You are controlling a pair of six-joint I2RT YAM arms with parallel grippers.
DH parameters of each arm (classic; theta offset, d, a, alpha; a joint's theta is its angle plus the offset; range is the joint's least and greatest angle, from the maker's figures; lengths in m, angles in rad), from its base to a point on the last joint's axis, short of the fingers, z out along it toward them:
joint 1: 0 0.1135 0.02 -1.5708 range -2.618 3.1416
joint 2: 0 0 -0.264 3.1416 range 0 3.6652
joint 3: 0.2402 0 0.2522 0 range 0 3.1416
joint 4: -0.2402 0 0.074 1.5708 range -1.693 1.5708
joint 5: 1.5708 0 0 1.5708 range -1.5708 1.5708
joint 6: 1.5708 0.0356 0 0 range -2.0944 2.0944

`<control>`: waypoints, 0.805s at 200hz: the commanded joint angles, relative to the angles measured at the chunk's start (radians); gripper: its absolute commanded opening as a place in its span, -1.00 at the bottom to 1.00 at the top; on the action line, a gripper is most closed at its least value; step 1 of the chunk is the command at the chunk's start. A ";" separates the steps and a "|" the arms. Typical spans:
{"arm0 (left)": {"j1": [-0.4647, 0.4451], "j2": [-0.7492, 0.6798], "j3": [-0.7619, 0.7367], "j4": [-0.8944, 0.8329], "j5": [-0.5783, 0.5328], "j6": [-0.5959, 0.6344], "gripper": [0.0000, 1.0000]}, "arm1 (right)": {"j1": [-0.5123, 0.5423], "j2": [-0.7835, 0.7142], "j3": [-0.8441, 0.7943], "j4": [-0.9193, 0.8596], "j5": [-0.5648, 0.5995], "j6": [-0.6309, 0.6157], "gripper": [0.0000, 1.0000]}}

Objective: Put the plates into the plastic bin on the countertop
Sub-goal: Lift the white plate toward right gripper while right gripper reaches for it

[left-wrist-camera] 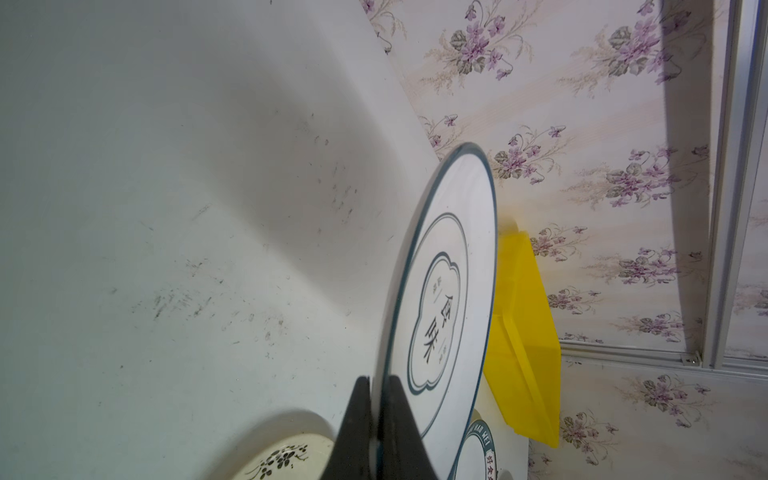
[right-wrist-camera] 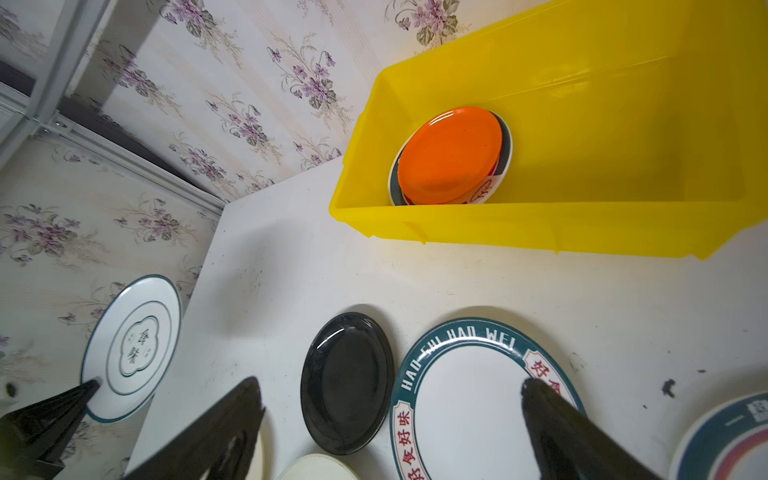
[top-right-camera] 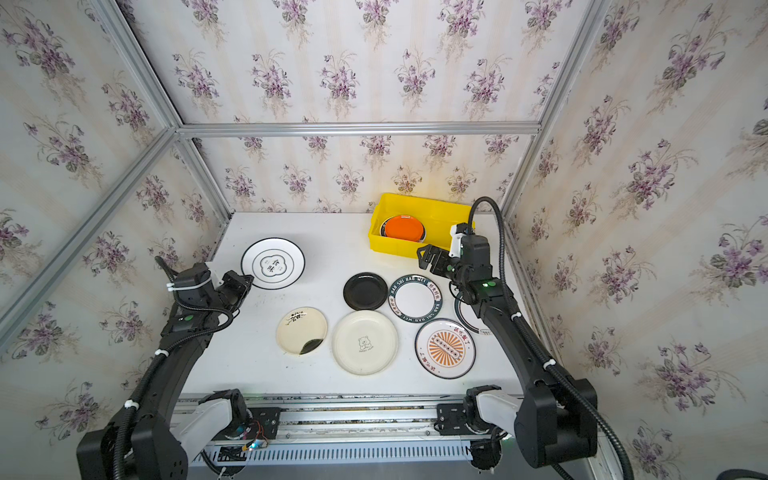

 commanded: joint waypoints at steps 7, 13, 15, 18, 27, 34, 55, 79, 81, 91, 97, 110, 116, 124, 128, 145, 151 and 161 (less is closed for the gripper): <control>-0.053 0.047 0.044 0.019 -0.017 -0.020 -1.00 | -0.005 0.027 0.009 0.122 -0.116 0.082 0.99; -0.070 0.058 0.056 0.019 -0.014 -0.021 -1.00 | -0.004 0.031 0.008 0.133 -0.127 0.091 0.99; -0.075 0.062 0.060 0.019 -0.015 -0.019 -1.00 | -0.005 0.033 0.008 0.138 -0.130 0.093 0.99; -0.085 0.068 0.065 0.019 -0.015 -0.018 -1.00 | -0.005 0.034 0.007 0.143 -0.135 0.096 0.99; -0.118 0.083 0.083 0.019 -0.020 -0.017 -1.00 | -0.005 0.040 0.006 0.152 -0.145 0.103 0.99; -0.142 0.095 0.096 0.020 -0.025 -0.016 -1.00 | -0.004 0.045 0.007 0.155 -0.147 0.107 0.99; -0.211 0.132 0.137 0.028 -0.028 -0.020 -1.00 | -0.005 0.053 -0.002 0.165 -0.152 0.121 0.99; -0.246 0.187 0.161 0.073 0.023 -0.058 -1.00 | -0.005 0.063 -0.021 0.202 -0.170 0.157 0.99; -0.247 0.191 0.161 0.080 0.026 -0.063 -1.00 | -0.005 0.064 -0.022 0.204 -0.175 0.160 0.99; -0.257 0.197 0.159 0.116 0.039 -0.080 -1.00 | -0.004 0.073 -0.020 0.211 -0.199 0.174 0.99; -0.266 0.234 0.158 0.131 0.040 -0.087 -1.00 | -0.004 0.079 -0.018 0.214 -0.218 0.180 0.99; -0.290 0.258 0.162 0.154 0.030 -0.100 -1.00 | -0.004 0.091 -0.014 0.218 -0.253 0.190 0.99; -0.305 0.272 0.165 0.168 0.030 -0.107 -1.00 | -0.005 0.095 -0.012 0.218 -0.263 0.196 0.99; -0.322 0.290 0.168 0.188 0.037 -0.119 -1.00 | -0.004 0.099 -0.012 0.220 -0.276 0.201 0.98; -0.331 0.299 0.171 0.199 0.039 -0.123 -1.00 | -0.004 0.100 -0.012 0.223 -0.281 0.204 0.97; -0.374 0.343 0.185 0.248 0.054 -0.153 -1.00 | -0.002 0.104 -0.013 0.236 -0.295 0.220 0.95; -0.388 0.358 0.189 0.272 0.062 -0.166 -1.00 | -0.004 0.104 -0.015 0.241 -0.297 0.225 0.95; -0.414 0.380 0.198 0.303 0.068 -0.184 -1.00 | -0.003 0.102 -0.018 0.248 -0.297 0.227 0.94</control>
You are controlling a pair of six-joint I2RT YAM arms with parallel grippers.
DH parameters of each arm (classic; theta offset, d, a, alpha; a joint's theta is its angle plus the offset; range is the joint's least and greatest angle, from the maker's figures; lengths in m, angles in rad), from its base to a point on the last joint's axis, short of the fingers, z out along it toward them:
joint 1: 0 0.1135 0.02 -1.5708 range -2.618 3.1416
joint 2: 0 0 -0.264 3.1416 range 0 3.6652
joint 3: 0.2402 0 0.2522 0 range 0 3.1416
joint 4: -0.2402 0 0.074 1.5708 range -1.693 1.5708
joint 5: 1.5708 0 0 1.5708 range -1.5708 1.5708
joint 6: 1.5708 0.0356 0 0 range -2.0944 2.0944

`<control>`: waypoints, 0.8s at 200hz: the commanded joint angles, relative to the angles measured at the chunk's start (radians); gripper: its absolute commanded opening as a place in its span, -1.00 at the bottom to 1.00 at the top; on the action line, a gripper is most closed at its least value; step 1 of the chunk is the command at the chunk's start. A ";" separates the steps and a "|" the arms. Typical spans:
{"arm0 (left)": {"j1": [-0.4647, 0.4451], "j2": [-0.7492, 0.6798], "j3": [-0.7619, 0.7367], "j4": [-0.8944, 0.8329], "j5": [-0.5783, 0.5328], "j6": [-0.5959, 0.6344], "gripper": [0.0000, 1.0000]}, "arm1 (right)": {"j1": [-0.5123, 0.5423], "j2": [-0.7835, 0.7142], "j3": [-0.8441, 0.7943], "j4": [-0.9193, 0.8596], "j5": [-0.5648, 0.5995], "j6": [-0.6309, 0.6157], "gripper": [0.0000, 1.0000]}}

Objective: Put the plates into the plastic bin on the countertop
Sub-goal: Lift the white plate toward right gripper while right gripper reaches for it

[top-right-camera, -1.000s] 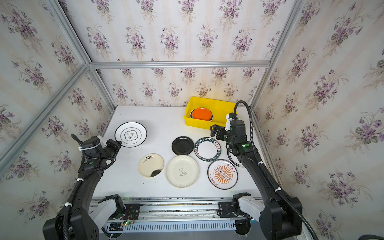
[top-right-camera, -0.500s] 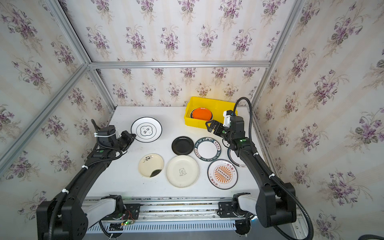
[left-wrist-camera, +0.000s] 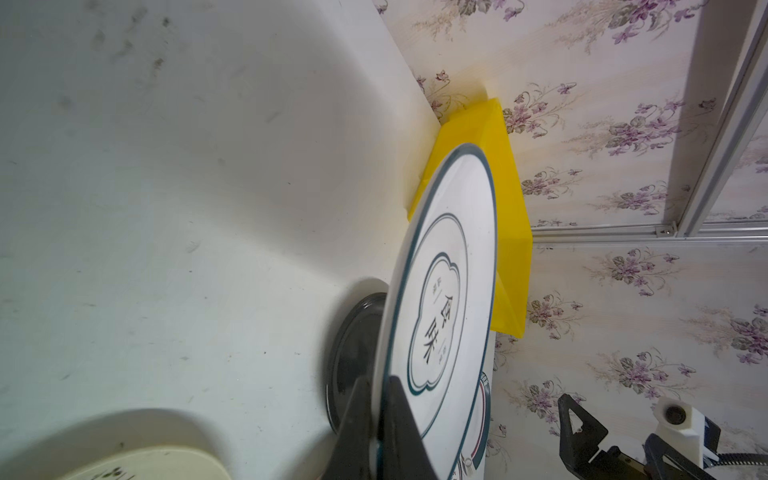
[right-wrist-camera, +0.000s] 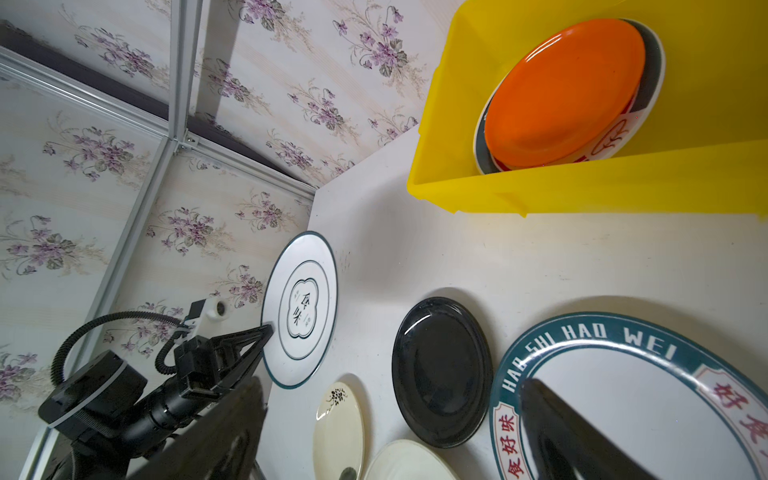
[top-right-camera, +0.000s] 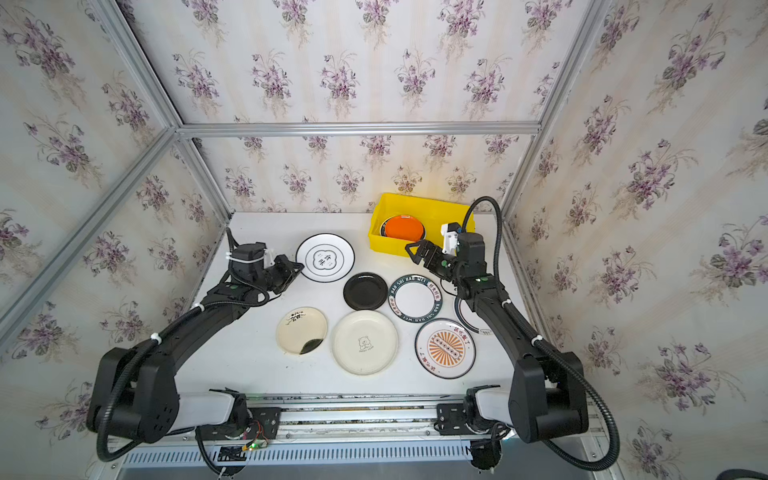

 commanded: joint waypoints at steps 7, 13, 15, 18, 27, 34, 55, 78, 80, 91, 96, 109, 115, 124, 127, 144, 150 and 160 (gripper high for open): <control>-0.059 0.047 0.031 0.168 0.043 -0.071 -1.00 | 0.000 -0.001 0.000 0.064 -0.036 0.027 0.94; -0.073 0.057 0.044 0.172 0.042 -0.073 -1.00 | 0.001 -0.002 0.000 0.063 -0.035 0.026 0.93; -0.078 0.060 0.049 0.171 0.043 -0.072 -1.00 | 0.000 -0.003 0.000 0.063 -0.035 0.025 0.93; -0.085 0.064 0.056 0.172 0.042 -0.070 -1.00 | 0.001 -0.003 -0.001 0.063 -0.034 0.024 0.93; -0.103 0.078 0.079 0.170 0.044 -0.067 -1.00 | 0.001 -0.006 -0.003 0.059 -0.029 0.024 0.93; -0.115 0.087 0.094 0.171 0.046 -0.069 -1.00 | 0.001 -0.009 -0.006 0.058 -0.026 0.025 0.93; -0.149 0.108 0.136 0.173 0.047 -0.069 -1.00 | 0.002 -0.011 -0.010 0.059 -0.030 0.027 0.92; -0.181 0.129 0.176 0.171 0.051 -0.070 -1.00 | 0.001 -0.013 -0.017 0.063 -0.029 0.034 0.91; -0.183 0.131 0.178 0.171 0.053 -0.070 -1.00 | 0.002 -0.013 -0.017 0.064 -0.029 0.035 0.91; -0.198 0.138 0.194 0.171 0.052 -0.071 -1.00 | 0.002 -0.013 -0.020 0.063 -0.028 0.037 0.89; -0.207 0.142 0.199 0.171 0.051 -0.071 -1.00 | 0.002 -0.011 -0.020 0.063 -0.029 0.039 0.86; -0.224 0.151 0.215 0.171 0.052 -0.072 -1.00 | 0.001 -0.008 -0.022 0.069 -0.037 0.043 0.80; -0.233 0.155 0.223 0.172 0.053 -0.069 -1.00 | 0.001 -0.005 -0.020 0.073 -0.045 0.047 0.77; -0.243 0.163 0.234 0.169 0.054 -0.066 -1.00 | 0.003 0.000 -0.019 0.079 -0.055 0.053 0.73; -0.246 0.166 0.237 0.168 0.054 -0.067 -1.00 | 0.003 0.002 -0.019 0.083 -0.057 0.055 0.71; -0.260 0.183 0.251 0.168 0.056 -0.073 -1.00 | 0.006 0.007 -0.018 0.099 -0.070 0.064 0.64; -0.266 0.189 0.257 0.169 0.057 -0.073 -1.00 | 0.008 0.008 -0.017 0.100 -0.070 0.065 0.61; -0.275 0.198 0.267 0.169 0.059 -0.073 -1.00 | 0.010 0.011 -0.015 0.100 -0.072 0.067 0.56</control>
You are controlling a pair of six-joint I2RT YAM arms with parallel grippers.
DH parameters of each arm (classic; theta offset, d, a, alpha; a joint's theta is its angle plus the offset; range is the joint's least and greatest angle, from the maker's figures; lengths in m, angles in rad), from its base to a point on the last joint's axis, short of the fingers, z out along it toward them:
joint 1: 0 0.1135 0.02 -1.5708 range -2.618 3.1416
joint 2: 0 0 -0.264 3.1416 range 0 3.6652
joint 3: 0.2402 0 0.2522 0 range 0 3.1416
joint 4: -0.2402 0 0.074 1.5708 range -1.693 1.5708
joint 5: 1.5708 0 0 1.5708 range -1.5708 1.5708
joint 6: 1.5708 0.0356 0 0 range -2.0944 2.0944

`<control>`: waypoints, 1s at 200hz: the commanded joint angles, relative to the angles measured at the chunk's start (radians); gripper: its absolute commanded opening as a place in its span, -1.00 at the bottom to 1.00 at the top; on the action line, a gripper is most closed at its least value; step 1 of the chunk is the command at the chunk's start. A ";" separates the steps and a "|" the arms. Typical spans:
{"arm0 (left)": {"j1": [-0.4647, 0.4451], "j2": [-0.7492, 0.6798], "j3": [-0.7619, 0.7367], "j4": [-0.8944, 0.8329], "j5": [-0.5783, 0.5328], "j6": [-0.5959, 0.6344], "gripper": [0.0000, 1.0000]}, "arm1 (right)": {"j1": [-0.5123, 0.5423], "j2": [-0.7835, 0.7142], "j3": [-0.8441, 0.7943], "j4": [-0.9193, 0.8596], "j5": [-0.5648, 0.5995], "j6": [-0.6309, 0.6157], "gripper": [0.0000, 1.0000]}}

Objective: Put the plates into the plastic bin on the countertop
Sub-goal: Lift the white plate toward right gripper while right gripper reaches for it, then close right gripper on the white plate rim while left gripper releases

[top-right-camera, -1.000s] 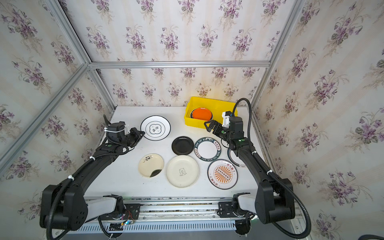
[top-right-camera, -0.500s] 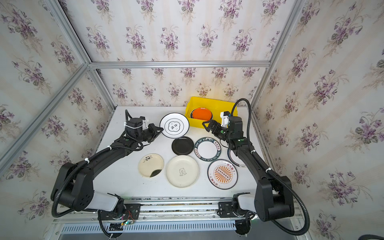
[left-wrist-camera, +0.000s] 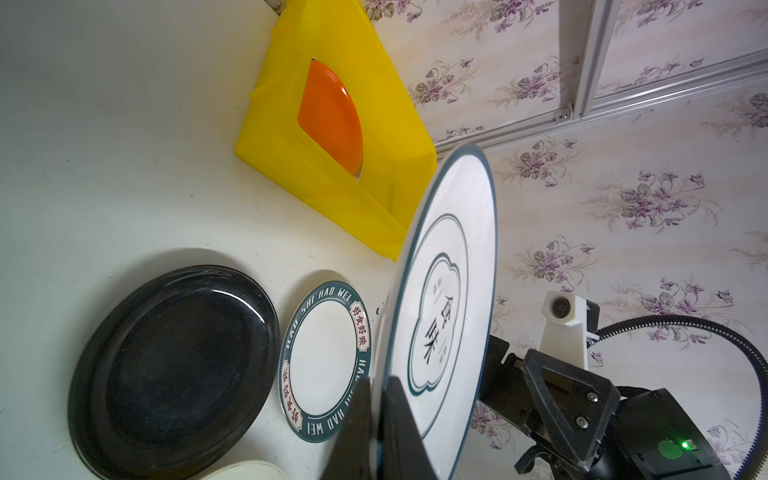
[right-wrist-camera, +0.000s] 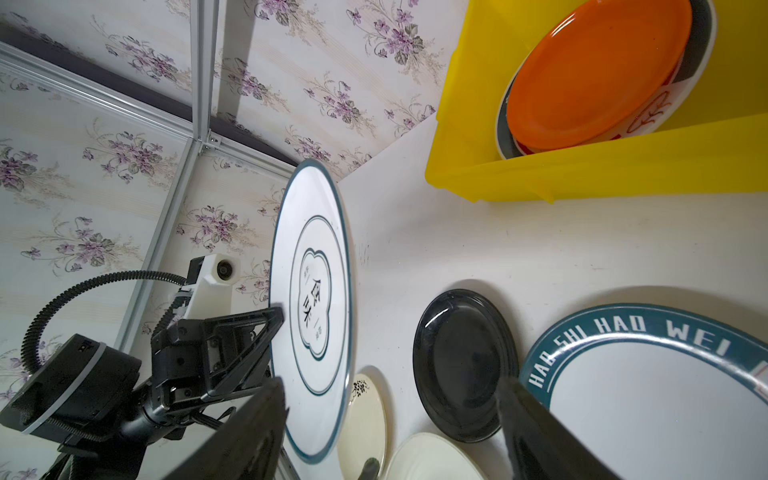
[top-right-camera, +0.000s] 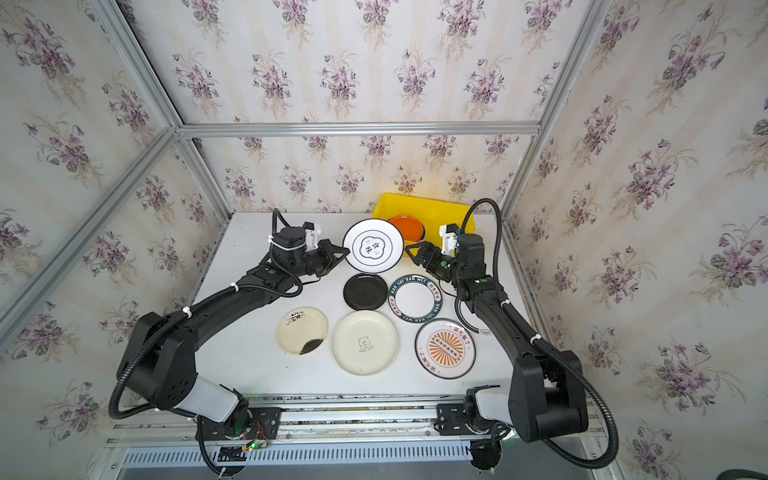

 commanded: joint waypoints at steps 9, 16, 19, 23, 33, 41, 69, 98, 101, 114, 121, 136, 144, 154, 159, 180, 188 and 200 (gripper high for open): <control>-0.023 0.023 0.034 0.064 0.017 -0.017 -1.00 | 0.007 0.009 0.009 0.059 -0.027 0.014 0.53; -0.028 0.029 0.039 0.063 0.019 -0.018 -1.00 | 0.008 0.014 0.010 0.064 -0.028 0.014 0.50; -0.031 0.033 0.044 0.063 0.021 -0.018 -1.00 | 0.010 0.014 0.011 0.064 -0.027 0.015 0.49; -0.034 0.038 0.048 0.063 0.025 -0.018 -1.00 | 0.010 0.016 0.011 0.065 -0.027 0.016 0.47; -0.039 0.048 0.060 0.063 0.031 -0.018 -1.00 | 0.012 0.020 0.012 0.067 -0.028 0.017 0.41; -0.045 0.054 0.065 0.063 0.033 -0.018 -1.00 | 0.012 0.025 0.014 0.065 -0.030 0.018 0.37; -0.051 0.064 0.083 0.064 0.043 -0.019 -1.00 | 0.015 0.034 0.023 0.053 -0.034 0.017 0.22; -0.054 0.063 0.087 0.063 0.046 -0.014 -1.00 | 0.016 0.034 0.024 0.051 -0.031 0.015 -0.13; -0.055 0.063 0.087 0.061 0.046 -0.012 -1.00 | 0.015 0.034 0.024 0.048 -0.031 0.015 -0.17; -0.059 0.062 0.089 0.057 0.046 -0.008 -1.00 | 0.015 0.038 0.028 0.044 -0.031 0.017 -0.33; -0.060 0.061 0.090 0.057 0.045 -0.007 -1.00 | 0.017 0.041 0.029 0.045 -0.033 0.017 -0.37; -0.064 0.062 0.092 0.050 0.048 0.000 -1.00 | 0.018 0.047 0.033 0.044 -0.038 0.017 -0.48; -0.066 0.061 0.092 0.048 0.050 0.002 -1.00 | 0.018 0.047 0.032 0.045 -0.036 0.017 -0.53; -0.067 0.060 0.089 0.049 0.050 0.003 -1.00 | 0.018 0.047 0.032 0.042 -0.032 0.017 -0.58; -0.067 0.058 0.088 0.048 0.050 0.004 -1.00 | 0.019 0.048 0.032 0.041 -0.030 0.017 -0.62; -0.067 0.048 0.082 0.041 0.046 0.022 -0.83 | 0.020 0.045 0.033 0.035 -0.020 0.018 -0.80; -0.067 0.041 0.079 0.041 0.041 0.037 -0.53 | 0.019 0.045 0.034 0.030 -0.014 0.017 -0.90; -0.067 0.025 0.071 0.039 0.028 0.057 -0.17 | 0.019 0.045 0.049 -0.012 0.009 0.004 -1.00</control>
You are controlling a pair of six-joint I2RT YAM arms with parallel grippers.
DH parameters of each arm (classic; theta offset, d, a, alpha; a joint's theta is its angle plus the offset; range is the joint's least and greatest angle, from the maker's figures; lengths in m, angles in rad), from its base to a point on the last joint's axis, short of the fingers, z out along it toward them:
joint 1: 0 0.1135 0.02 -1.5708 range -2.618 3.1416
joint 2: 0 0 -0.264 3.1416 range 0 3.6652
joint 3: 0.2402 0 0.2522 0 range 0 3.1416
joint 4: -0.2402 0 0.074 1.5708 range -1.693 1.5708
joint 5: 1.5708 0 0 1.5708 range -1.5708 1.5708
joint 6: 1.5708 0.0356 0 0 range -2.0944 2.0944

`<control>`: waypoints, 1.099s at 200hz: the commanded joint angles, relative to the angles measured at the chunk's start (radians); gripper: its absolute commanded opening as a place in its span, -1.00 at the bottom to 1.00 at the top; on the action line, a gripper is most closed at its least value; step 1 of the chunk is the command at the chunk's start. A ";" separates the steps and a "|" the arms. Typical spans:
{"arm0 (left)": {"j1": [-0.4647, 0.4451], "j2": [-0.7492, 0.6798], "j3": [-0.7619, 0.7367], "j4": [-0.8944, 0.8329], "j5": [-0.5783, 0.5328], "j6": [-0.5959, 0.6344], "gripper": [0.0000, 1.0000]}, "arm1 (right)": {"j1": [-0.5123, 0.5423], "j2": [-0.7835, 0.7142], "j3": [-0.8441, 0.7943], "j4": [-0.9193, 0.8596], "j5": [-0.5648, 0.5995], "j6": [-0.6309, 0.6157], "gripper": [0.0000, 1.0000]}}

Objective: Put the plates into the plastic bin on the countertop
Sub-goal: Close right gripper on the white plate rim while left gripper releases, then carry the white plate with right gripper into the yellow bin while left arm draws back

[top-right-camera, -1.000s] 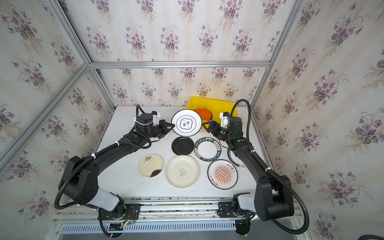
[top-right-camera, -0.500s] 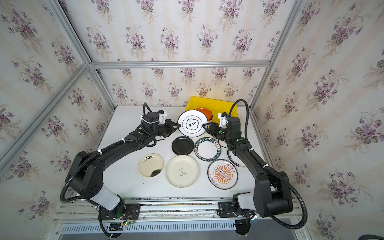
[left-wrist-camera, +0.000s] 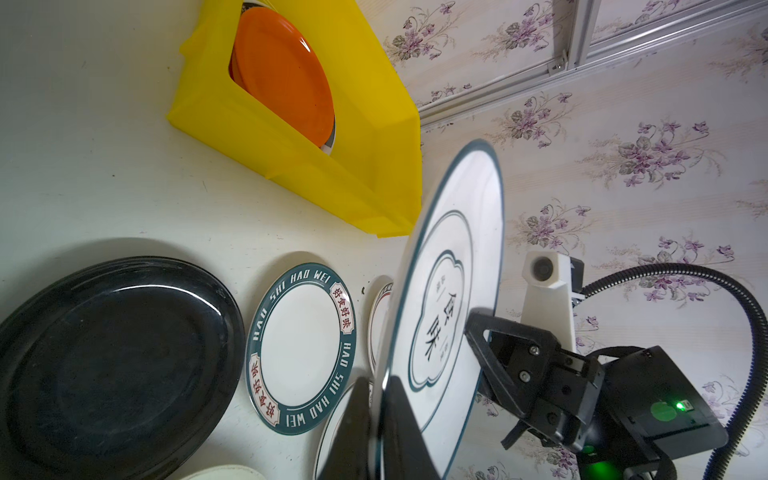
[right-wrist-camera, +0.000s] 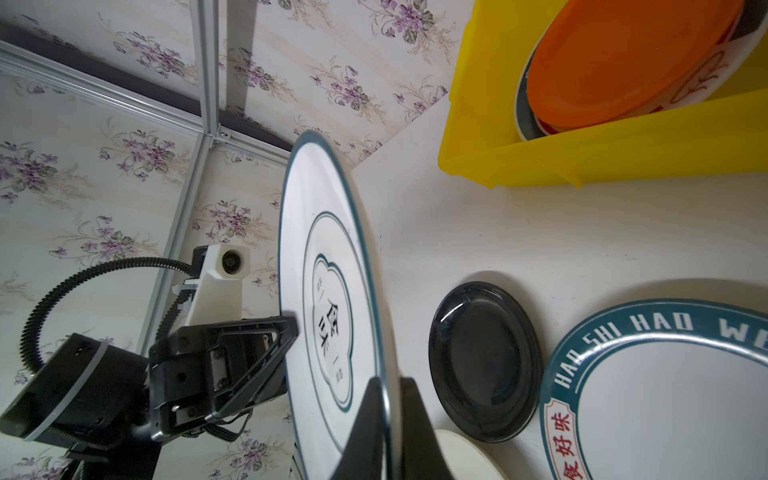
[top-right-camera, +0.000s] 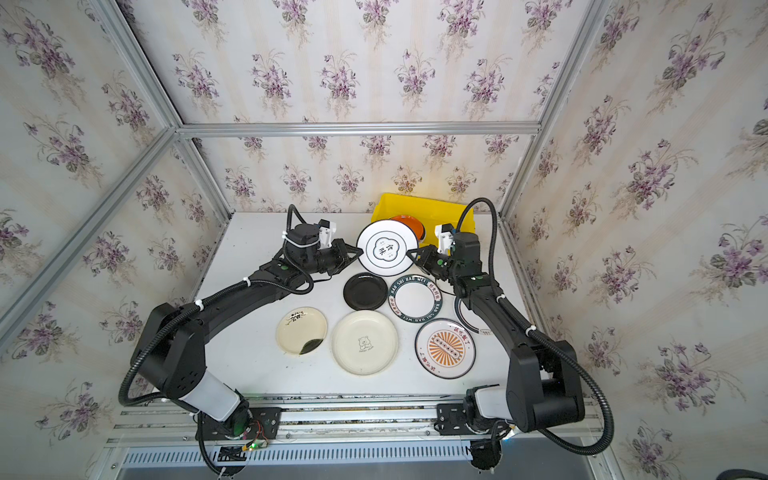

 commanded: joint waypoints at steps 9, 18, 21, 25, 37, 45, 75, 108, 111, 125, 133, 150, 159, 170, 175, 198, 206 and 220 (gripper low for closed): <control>-0.001 -0.045 -0.010 0.053 -0.008 0.060 0.05 | 0.003 -0.003 0.042 -0.081 0.060 -0.051 -1.00; 0.000 -0.059 -0.014 0.050 -0.014 0.084 0.32 | 0.003 -0.006 0.045 -0.100 0.070 -0.061 -1.00; 0.000 -0.063 -0.014 0.050 -0.017 0.090 0.44 | 0.002 -0.009 0.045 -0.104 0.076 -0.063 -1.00; 0.000 -0.068 -0.015 0.048 -0.020 0.100 0.61 | 0.003 -0.010 0.045 -0.106 0.079 -0.063 -1.00; 0.003 -0.081 -0.013 0.029 -0.027 0.120 0.99 | 0.003 -0.017 0.042 -0.110 0.090 -0.063 -1.00; 0.006 -0.086 -0.014 0.024 -0.028 0.132 0.99 | 0.004 -0.018 0.042 -0.114 0.096 -0.062 -1.00; 0.035 -0.109 -0.044 0.024 -0.025 0.134 0.99 | 0.003 -0.029 0.045 -0.131 0.121 -0.062 -1.00; 0.083 -0.148 -0.089 0.024 -0.022 0.147 0.99 | 0.004 -0.050 0.059 -0.175 0.174 -0.077 -1.00; 0.088 -0.152 -0.093 0.024 -0.023 0.148 0.99 | 0.003 -0.050 0.061 -0.180 0.178 -0.078 -1.00; 0.112 -0.174 -0.116 0.019 -0.025 0.160 0.99 | 0.003 -0.060 0.070 -0.198 0.198 -0.080 -1.00; 0.126 -0.188 -0.127 0.012 -0.029 0.169 0.99 | 0.002 -0.068 0.071 -0.206 0.212 -0.081 -1.00; 0.152 -0.217 -0.149 -0.016 -0.050 0.191 0.99 | 0.002 -0.088 0.064 -0.218 0.247 -0.082 -1.00; 0.164 -0.233 -0.161 -0.029 -0.061 0.199 0.99 | 0.001 -0.096 0.058 -0.225 0.267 -0.086 -1.00; 0.174 -0.257 -0.178 -0.039 -0.083 0.209 0.99 | 0.000 -0.104 0.058 -0.238 0.288 -0.093 -1.00; 0.178 -0.268 -0.185 -0.042 -0.096 0.214 0.99 | -0.001 -0.106 0.060 -0.247 0.295 -0.098 -1.00; 0.184 -0.322 -0.227 -0.062 -0.156 0.252 0.99 | -0.016 -0.101 0.092 -0.305 0.322 -0.124 -1.00; 0.186 -0.339 -0.243 -0.068 -0.187 0.265 0.99 | -0.024 -0.100 0.104 -0.323 0.329 -0.133 -1.00; 0.195 -0.369 -0.269 -0.073 -0.213 0.283 0.99 | -0.034 -0.097 0.129 -0.350 0.347 -0.150 -1.00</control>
